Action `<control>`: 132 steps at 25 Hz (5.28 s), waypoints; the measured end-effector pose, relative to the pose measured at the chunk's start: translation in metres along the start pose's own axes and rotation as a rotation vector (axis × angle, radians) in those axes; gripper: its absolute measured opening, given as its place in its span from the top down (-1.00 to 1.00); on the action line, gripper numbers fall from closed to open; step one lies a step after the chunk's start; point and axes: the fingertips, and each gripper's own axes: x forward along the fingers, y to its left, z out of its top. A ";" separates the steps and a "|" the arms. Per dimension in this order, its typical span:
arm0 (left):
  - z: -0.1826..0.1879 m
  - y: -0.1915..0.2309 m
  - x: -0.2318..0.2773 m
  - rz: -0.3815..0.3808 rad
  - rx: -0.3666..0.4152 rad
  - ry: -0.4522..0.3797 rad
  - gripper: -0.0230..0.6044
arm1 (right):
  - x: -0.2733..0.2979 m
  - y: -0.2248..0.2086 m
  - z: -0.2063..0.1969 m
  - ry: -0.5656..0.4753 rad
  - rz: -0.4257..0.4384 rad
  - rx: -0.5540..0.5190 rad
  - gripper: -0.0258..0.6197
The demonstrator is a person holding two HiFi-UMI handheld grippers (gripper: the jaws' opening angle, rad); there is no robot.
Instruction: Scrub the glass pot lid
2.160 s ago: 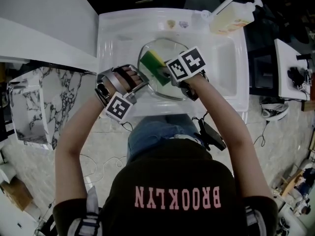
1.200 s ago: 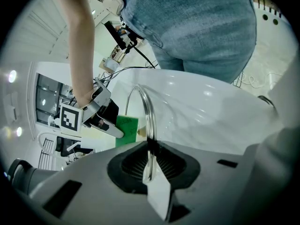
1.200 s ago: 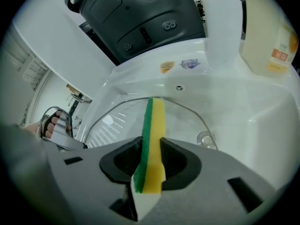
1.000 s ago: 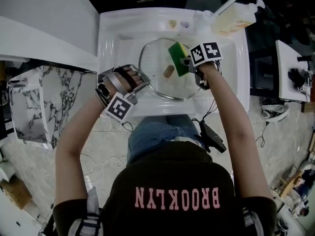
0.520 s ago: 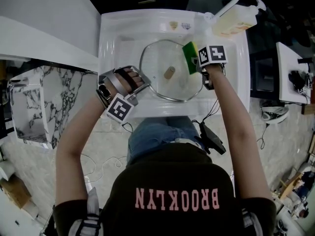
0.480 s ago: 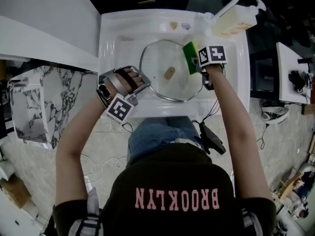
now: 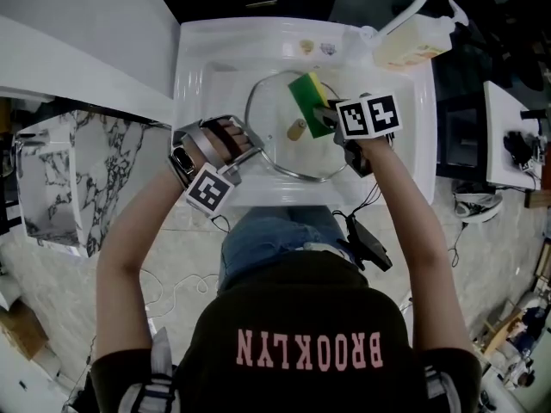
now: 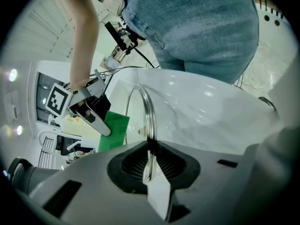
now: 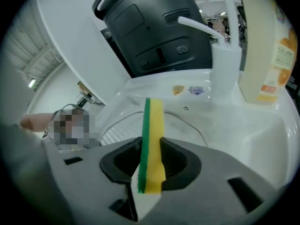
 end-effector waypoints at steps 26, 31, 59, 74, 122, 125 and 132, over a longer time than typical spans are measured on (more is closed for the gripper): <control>-0.005 0.005 0.001 0.043 0.051 0.015 0.78 | 0.040 0.068 0.002 0.142 0.164 -0.479 0.60; 0.001 0.001 0.000 0.012 -0.003 -0.016 0.78 | 0.050 0.051 0.010 0.133 0.114 -0.413 0.60; -0.006 0.004 0.004 0.053 0.036 0.022 0.78 | 0.064 -0.024 0.018 0.056 -0.131 0.049 0.60; 0.000 -0.005 0.002 -0.038 -0.015 0.003 0.78 | 0.053 -0.065 0.004 0.062 -0.113 0.201 0.60; 0.043 0.067 0.025 -0.081 -0.102 0.084 0.78 | -0.132 -0.068 -0.053 -0.203 -0.150 0.067 0.59; 0.058 0.077 0.024 -0.118 -0.179 0.057 0.78 | -0.147 -0.078 -0.055 -0.238 -0.181 0.077 0.59; 0.073 0.125 0.020 -0.142 -0.478 0.019 0.78 | -0.182 -0.099 -0.060 -0.312 -0.234 0.109 0.59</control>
